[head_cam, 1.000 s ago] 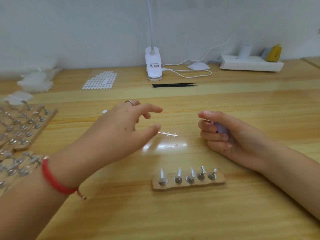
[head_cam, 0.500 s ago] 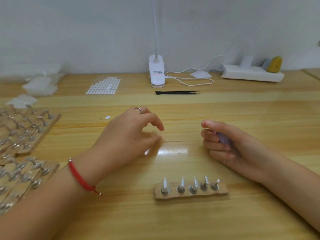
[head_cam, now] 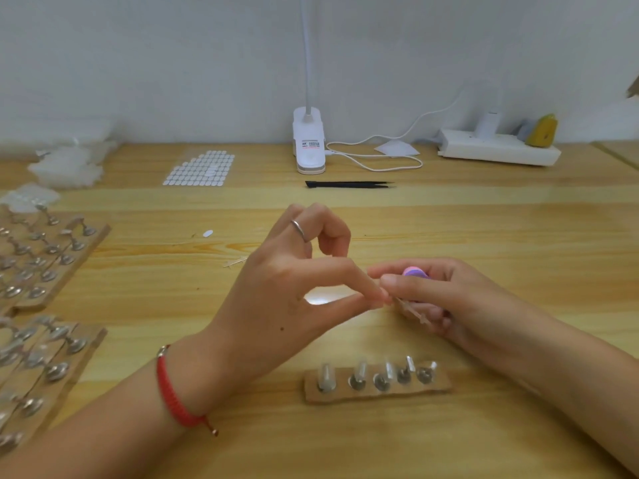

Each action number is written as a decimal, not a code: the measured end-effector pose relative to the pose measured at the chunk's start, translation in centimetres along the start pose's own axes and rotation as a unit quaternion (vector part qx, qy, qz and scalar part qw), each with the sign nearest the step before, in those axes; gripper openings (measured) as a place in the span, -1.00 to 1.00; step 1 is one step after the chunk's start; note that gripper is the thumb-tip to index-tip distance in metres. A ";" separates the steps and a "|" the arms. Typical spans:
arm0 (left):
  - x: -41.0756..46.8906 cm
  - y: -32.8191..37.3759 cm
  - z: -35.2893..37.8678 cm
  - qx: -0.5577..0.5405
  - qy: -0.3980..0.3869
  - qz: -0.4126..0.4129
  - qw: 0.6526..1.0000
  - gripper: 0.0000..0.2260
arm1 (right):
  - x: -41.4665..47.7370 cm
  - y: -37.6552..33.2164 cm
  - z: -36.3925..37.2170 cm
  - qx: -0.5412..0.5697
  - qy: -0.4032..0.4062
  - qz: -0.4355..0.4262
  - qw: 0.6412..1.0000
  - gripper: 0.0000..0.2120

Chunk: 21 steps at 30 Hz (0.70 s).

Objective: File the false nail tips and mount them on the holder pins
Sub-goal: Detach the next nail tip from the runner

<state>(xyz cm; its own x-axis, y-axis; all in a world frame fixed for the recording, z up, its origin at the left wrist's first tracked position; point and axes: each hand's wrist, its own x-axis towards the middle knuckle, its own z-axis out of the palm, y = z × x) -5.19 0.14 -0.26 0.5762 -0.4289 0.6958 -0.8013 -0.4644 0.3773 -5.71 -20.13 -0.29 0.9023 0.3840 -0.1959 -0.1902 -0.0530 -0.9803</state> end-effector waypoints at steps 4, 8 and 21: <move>-0.4 0.2 0.2 -0.060 0.014 -0.136 0.989 -0.65 | 0.2 0.4 0.5 0.076 0.078 -0.036 0.993 -0.69; -0.7 0.2 0.7 -0.173 -0.020 -0.297 0.939 -0.70 | 0.2 0.7 1.4 0.128 0.169 -0.104 0.972 -0.74; -0.2 -0.1 0.7 -0.336 -0.024 -0.373 0.865 -0.87 | -0.2 0.6 2.2 -0.026 0.178 -0.141 0.974 -0.83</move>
<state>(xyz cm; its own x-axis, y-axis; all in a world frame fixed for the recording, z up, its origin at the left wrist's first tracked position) -5.11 -0.27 -0.84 0.9659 -0.2442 0.0864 -0.1082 -0.0775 0.9911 -6.89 -18.23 -0.76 0.9945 0.0474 0.0938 0.0958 -0.0419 -0.9945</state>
